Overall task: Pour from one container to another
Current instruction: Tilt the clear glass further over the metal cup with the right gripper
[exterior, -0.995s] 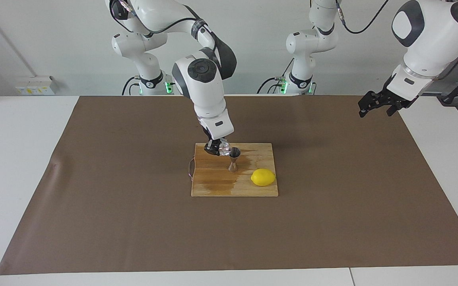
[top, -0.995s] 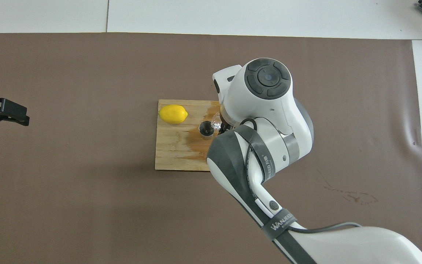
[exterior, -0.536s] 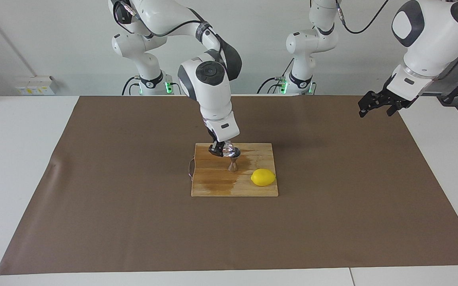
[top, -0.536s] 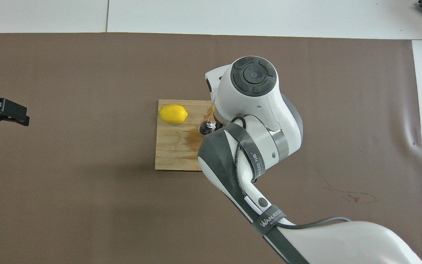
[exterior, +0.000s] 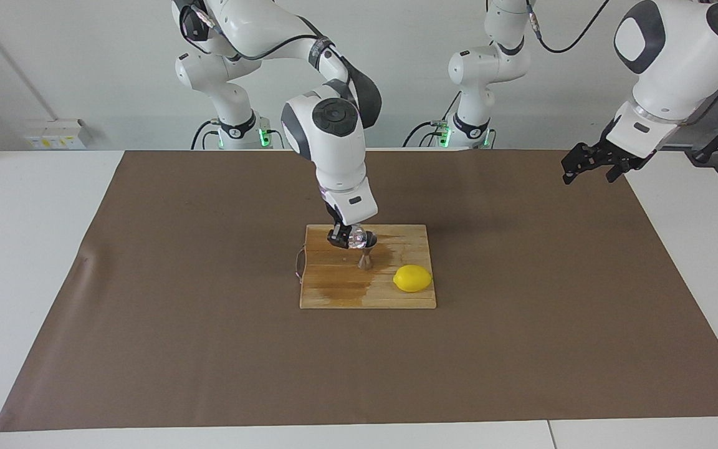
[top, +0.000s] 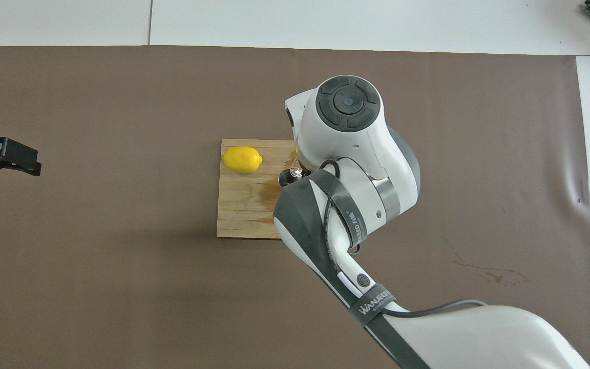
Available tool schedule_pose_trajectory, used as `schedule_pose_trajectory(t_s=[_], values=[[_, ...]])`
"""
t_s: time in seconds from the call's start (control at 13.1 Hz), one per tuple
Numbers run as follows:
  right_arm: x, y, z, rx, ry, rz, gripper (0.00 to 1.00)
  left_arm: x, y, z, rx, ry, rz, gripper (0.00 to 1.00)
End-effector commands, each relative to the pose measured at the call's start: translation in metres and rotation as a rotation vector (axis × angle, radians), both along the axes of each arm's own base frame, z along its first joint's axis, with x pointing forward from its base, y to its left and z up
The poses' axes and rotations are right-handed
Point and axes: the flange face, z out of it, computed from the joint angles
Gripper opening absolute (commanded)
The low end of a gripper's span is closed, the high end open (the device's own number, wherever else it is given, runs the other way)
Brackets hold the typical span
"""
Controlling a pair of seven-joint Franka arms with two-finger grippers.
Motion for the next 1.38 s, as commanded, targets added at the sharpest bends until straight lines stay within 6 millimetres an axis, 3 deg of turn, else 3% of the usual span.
schedule_pose_trajectory(t_s=[0.0, 1.3], values=[[0.0016, 0.0082, 0.0021, -0.038, -0.001, -0.022, 0.00, -0.0085, 0.0022, 0.0018, 0.021, -0.010, 0.012, 1.00], [-0.0057, 0.0127, 0.0003, -0.101, -0.004, 0.062, 0.00, -0.0085, 0.0022, 0.0018, 0.021, -0.010, 0.012, 1.00]])
